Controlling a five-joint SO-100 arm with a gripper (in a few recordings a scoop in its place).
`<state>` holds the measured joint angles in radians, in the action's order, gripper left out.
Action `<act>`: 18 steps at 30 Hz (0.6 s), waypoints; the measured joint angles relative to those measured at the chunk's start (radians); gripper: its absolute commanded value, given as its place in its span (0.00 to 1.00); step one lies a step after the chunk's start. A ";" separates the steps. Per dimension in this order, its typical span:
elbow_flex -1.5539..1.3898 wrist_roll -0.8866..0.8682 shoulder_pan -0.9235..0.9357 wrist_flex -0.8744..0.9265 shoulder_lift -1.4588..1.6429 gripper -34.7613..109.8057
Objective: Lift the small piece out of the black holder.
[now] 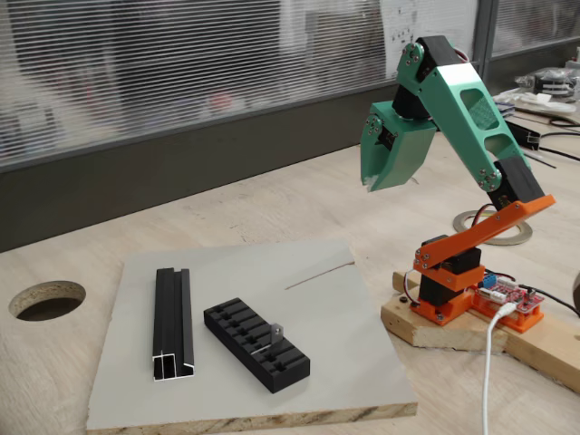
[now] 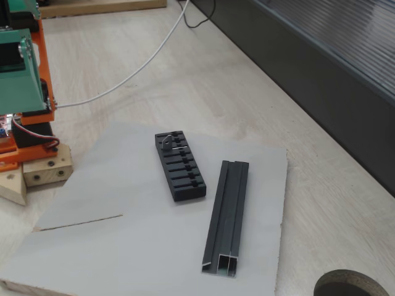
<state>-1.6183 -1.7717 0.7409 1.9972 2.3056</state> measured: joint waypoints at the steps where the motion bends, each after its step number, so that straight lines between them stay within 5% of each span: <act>1: 0.000 0.000 0.000 0.000 0.000 0.28; 18: 0.000 0.000 0.006 0.000 0.000 0.28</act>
<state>-1.6183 -1.7717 0.7470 1.9972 2.3056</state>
